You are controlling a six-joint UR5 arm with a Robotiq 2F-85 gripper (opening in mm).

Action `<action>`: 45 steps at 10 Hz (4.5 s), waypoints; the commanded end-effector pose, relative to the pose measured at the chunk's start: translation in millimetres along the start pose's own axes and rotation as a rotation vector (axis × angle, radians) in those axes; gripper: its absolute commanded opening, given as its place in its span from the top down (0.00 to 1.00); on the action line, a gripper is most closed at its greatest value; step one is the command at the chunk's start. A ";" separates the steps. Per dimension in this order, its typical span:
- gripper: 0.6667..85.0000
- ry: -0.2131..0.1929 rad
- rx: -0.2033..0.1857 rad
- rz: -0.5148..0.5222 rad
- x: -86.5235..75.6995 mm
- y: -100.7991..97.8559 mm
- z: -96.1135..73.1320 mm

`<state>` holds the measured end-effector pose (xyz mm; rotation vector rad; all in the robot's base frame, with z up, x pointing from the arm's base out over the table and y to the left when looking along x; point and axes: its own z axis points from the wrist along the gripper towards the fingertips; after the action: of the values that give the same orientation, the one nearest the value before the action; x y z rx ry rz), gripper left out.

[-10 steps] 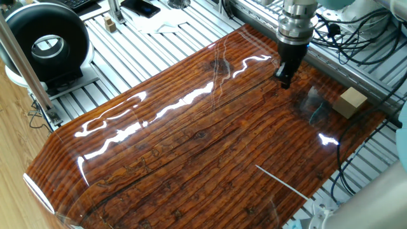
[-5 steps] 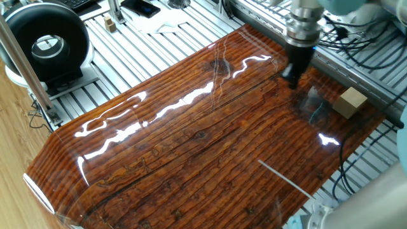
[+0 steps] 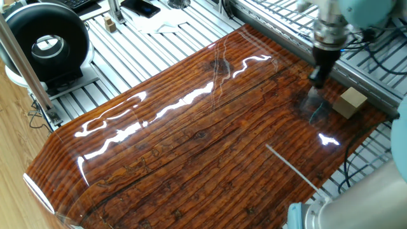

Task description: Use the gripper to push the small block from left to right

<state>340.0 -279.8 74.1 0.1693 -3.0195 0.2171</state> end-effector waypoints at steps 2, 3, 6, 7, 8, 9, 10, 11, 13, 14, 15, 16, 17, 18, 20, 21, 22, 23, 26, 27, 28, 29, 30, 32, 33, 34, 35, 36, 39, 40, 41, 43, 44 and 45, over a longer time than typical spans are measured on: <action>1.00 -0.020 -0.010 -0.010 24.6 -32.8 -3.2; 1.00 -0.020 -0.038 -0.018 29.5 -34.9 -4.7; 1.00 -0.043 -0.020 -0.008 30.5 -43.8 -2.1; 1.00 -0.034 -0.002 0.004 32.7 -48.3 -1.9; 1.00 -0.015 -0.012 0.023 37.5 -45.7 -1.8; 1.00 -0.048 0.001 0.064 29.1 -49.5 -2.1; 1.00 -0.049 -0.023 0.105 28.7 -43.6 -2.2; 1.00 -0.063 -0.013 0.121 24.9 -46.4 -2.3; 1.00 -0.061 -0.030 0.121 25.2 -42.0 -2.4; 1.00 -0.070 -0.030 0.114 32.3 -49.0 0.3; 1.00 -0.071 -0.038 0.122 44.6 -54.3 5.0; 1.00 -0.079 -0.013 0.133 56.3 -64.9 11.2; 1.00 -0.108 0.018 0.125 60.9 -79.1 15.3; 1.00 -0.128 0.008 0.132 59.3 -79.7 16.2; 1.00 -0.156 -0.073 0.188 52.9 -61.3 13.9; 1.00 -0.174 -0.078 0.190 48.8 -63.2 13.2; 1.00 -0.174 -0.068 0.183 50.0 -68.1 13.7; 1.00 -0.163 -0.039 0.168 54.1 -76.7 16.5; 1.00 -0.158 -0.038 0.145 60.2 -82.1 25.1; 1.00 -0.158 -0.039 0.142 60.9 -83.2 27.5; 1.00 -0.155 -0.036 0.137 61.3 -84.1 28.3; 1.00 -0.149 -0.037 0.131 62.3 -84.4 30.6; 1.00 -0.148 -0.048 0.129 61.9 -82.3 32.0; 1.00 -0.144 -0.052 0.129 62.0 -80.5 32.7; 1.00 -0.141 -0.054 0.132 62.2 -78.9 33.4; 1.00 -0.135 -0.058 0.131 63.3 -76.9 34.3; 1.00 -0.132 -0.059 0.128 64.8 -75.6 37.0; 1.00 -0.130 -0.061 0.127 66.6 -74.3 40.2; 1.00 -0.123 -0.065 0.114 69.4 -72.7 42.1; 1.00 -0.116 -0.073 0.113 71.0 -69.9 42.6; 1.00 -0.113 -0.075 0.115 71.8 -69.1 43.1; 1.00 -0.109 -0.080 0.121 73.2 -67.5 43.8; 1.00 -0.109 -0.080 0.121 73.0 -67.5 44.1; 1.00 -0.109 -0.082 0.122 72.9 -67.2 45.0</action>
<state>270.5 -361.8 48.2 0.0045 -3.1356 0.1126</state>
